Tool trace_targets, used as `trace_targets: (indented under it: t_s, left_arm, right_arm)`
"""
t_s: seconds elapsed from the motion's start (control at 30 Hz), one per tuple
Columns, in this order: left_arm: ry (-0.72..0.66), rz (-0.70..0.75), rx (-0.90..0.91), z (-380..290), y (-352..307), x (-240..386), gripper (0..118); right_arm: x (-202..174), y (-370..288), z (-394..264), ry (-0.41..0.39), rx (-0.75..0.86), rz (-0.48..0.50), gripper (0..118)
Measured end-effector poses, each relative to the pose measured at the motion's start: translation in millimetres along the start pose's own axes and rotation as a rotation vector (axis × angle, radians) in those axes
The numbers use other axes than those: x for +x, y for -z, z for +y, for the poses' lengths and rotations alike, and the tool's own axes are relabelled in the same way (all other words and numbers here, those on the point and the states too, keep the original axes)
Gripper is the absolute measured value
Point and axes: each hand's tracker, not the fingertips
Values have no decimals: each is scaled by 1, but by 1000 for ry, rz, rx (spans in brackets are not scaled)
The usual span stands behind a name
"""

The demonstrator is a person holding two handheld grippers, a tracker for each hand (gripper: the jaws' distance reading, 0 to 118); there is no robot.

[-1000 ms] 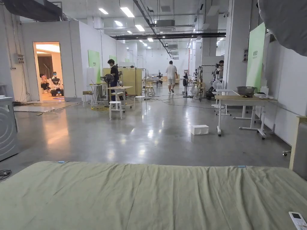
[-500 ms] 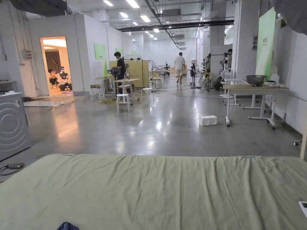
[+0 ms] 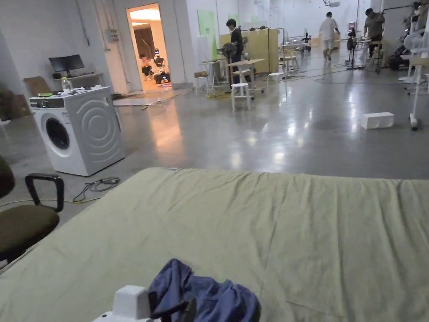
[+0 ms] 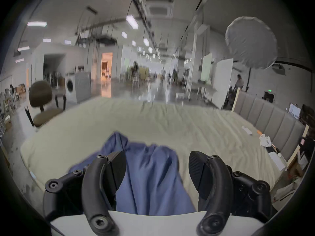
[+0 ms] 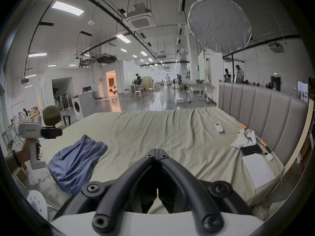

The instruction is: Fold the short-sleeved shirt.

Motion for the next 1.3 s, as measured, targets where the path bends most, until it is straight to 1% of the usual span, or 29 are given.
trace_targets:
  t_s: [0.1,0.13,0.17,0.23,0.27,0.33,0.4,0.47,0.57,0.6,0.63,0.67,0.7,0.73,0.83,0.87,0.97,1.0,1.03,1.07,1.17,1.23,1.3]
  left_arm:
    - [-54,-25,-149,-17,68,-20,78]
    - [-50,-8,-190,-23,87,-24,78]
    - [-40,5,-223,-28,104,-28,78]
    - [-24,40,-291,-39,136,-32,79]
    - [-13,34,-322,-44,149,-34,79]
    - [6,47,-357,-56,169,-36,79]
    - [12,71,-387,-67,186,-36,78]
    - [8,61,-411,-75,193,-36,79]
    - [78,59,-390,-76,197,-30,76]
    - [77,64,-415,-74,200,-30,72]
    - [70,73,-430,-70,203,-29,56]
    - [65,71,-435,-68,203,-29,33]
    - [67,56,-437,-67,204,-29,5]
    - [61,25,-428,-65,204,-28,5]
    - [-20,63,-451,-67,209,-30,5]
    - [-94,58,-443,-66,207,-35,5]
    - [-487,24,-396,-65,191,-69,4]
    - [-596,-5,-327,-64,177,-78,4]
    - [-672,-68,-234,-60,163,-84,4]
    - [-703,-85,-171,-54,149,-86,4]
    - [-743,-141,-101,-18,119,-87,4]
    - [-673,-164,-39,16,103,-83,4]
    - [-543,-131,-69,45,95,-70,4]
  right_arm:
    - [-1,11,-9,5,-66,-15,0]
    - [-1,15,-15,51,-135,-28,0]
    - [-1,17,-15,25,-105,-31,0]
    - [0,21,-23,53,-150,-43,0]
    - [1,23,-28,67,-167,-51,0]
    - [3,27,-38,85,-207,-75,0]
    - [4,30,-47,83,-255,-111,0]
    - [6,31,-52,78,-280,-127,0]
    - [12,32,-58,93,-300,-136,0]
    - [14,33,-59,96,-305,-144,0]
    - [15,33,-59,101,-307,-153,0]
    - [17,33,-60,106,-309,-154,0]
    - [19,32,-61,114,-312,-152,0]
    - [21,30,-61,122,-310,-150,0]
    - [23,22,-61,139,-306,-152,0]
    - [24,19,-61,141,-299,-156,0]
    - [30,3,-62,148,-278,-159,0]
    - [32,-3,-61,146,-270,-156,0]
    - [35,-8,-61,142,-263,-149,0]
    - [36,-12,-60,138,-261,-144,0]
    - [46,-28,-64,136,-261,-117,0]
    - [51,-38,-67,144,-270,-123,0]
    - [57,-48,-72,160,-268,-142,0]
